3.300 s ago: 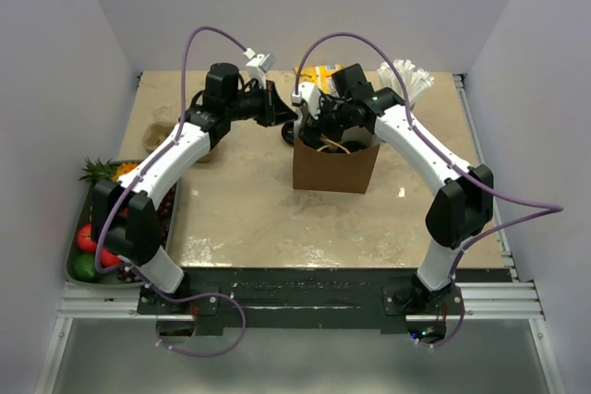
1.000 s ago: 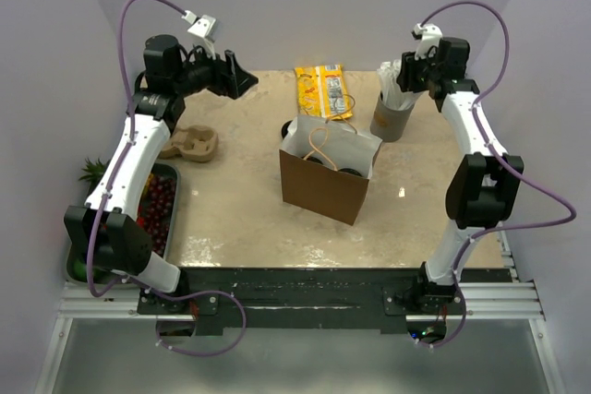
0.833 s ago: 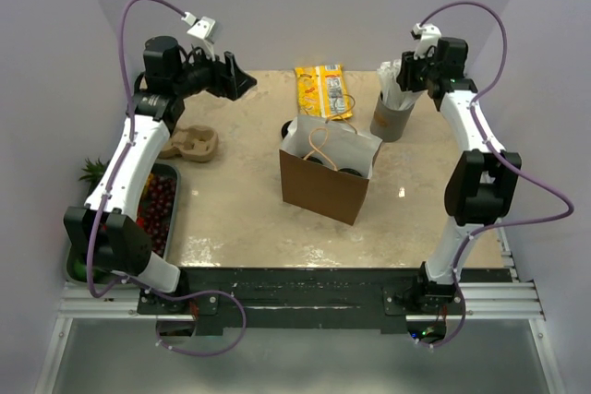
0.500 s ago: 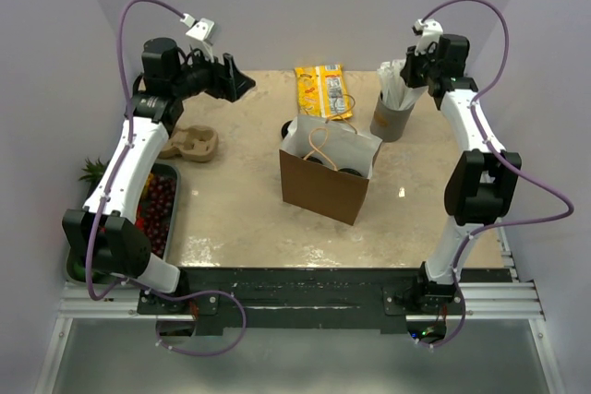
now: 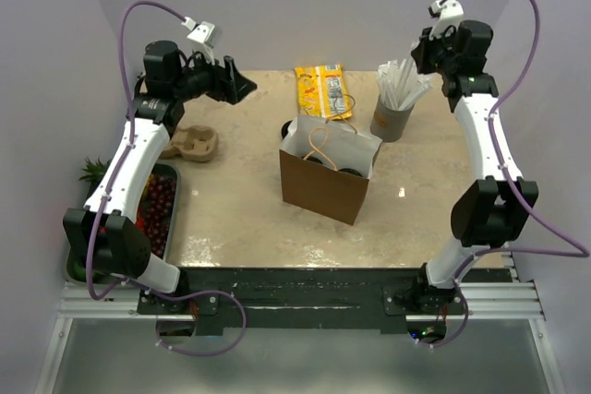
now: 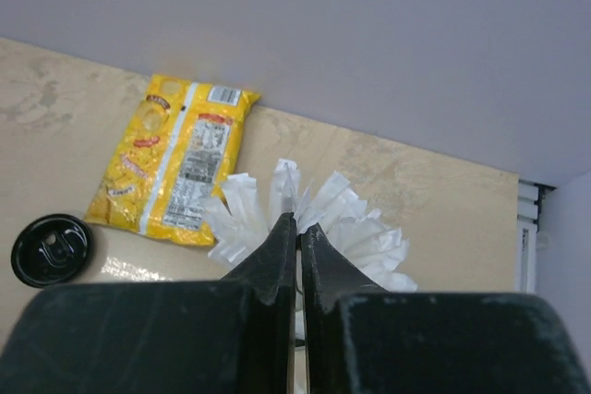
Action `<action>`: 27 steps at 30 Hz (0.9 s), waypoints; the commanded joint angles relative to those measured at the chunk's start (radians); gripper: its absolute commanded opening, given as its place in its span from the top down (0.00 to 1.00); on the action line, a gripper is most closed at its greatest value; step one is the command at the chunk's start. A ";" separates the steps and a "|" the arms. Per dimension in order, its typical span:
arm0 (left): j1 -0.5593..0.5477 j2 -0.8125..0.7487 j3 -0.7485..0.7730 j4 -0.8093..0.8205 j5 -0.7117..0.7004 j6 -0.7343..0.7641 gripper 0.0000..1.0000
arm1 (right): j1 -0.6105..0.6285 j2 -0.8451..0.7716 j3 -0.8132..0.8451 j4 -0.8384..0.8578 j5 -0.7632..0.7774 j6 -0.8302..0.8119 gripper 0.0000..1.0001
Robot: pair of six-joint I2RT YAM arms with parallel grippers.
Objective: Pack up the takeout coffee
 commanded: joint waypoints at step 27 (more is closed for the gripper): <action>-0.244 0.162 0.216 0.291 0.370 -0.036 0.25 | 0.002 -0.349 0.050 -0.005 -0.114 0.030 1.00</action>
